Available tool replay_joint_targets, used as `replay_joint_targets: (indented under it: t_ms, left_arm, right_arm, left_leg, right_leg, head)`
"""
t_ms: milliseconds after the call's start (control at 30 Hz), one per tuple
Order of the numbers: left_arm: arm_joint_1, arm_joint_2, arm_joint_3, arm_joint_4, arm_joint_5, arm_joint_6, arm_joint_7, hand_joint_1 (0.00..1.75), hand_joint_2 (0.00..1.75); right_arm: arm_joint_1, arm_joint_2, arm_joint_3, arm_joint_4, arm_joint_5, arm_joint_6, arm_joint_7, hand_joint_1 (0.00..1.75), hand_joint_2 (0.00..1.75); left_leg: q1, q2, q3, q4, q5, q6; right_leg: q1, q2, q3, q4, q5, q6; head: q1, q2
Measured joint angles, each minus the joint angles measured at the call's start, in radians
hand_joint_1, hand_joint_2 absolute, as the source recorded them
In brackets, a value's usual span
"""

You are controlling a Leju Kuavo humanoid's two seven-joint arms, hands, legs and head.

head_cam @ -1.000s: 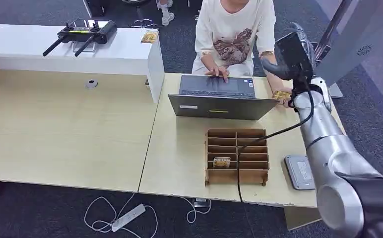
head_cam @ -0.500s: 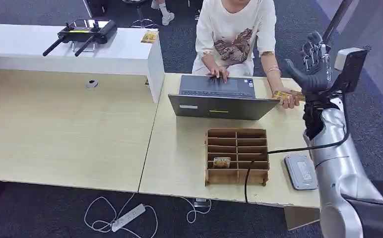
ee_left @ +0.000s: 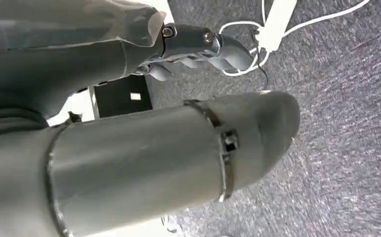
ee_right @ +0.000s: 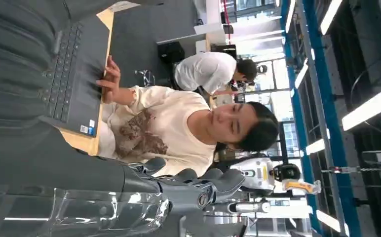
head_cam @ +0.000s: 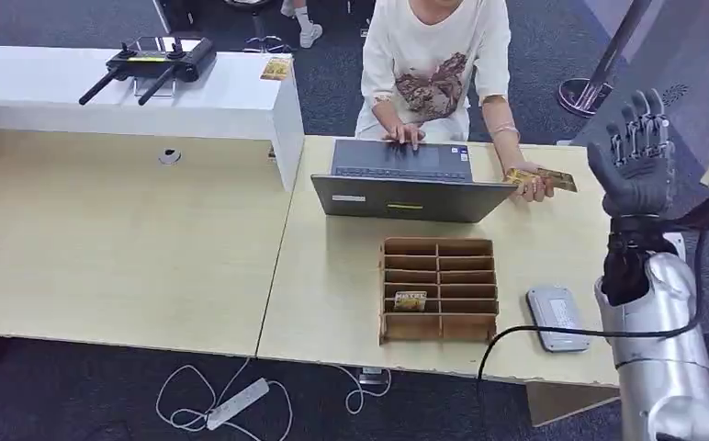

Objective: Pass the card to the sensor for recognition and then transmit it.

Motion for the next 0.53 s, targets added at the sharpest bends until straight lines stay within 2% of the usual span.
replay_joint_targets:
  t_ms: [267,533]
  left_arm:
    - [-0.002,-0.001,-0.015,0.0,0.001,0.005,0.001,0.0,0.0]
    - [-0.002,-0.002,-0.027,0.0,0.0,0.012,0.004,0.0,0.0]
  right_arm:
    - [0.17,-0.023,-0.064,-0.158,-0.025,-0.002,0.0,0.0,1.75]
    - [0.324,-0.026,-0.211,-0.305,-0.025,-0.03,0.012,0.0,1.75]
  left_leg:
    - [-0.001,0.0,0.0,0.0,-0.001,0.001]
    - [-0.003,0.0,-0.001,0.0,-0.001,0.002]
  right_leg:
    - [-0.001,0.0,0.0,0.0,-0.001,0.001]
    - [-0.003,-0.001,0.0,0.0,-0.002,0.003]
  head:
    - [-0.001,0.0]
    - [-0.001,0.0]
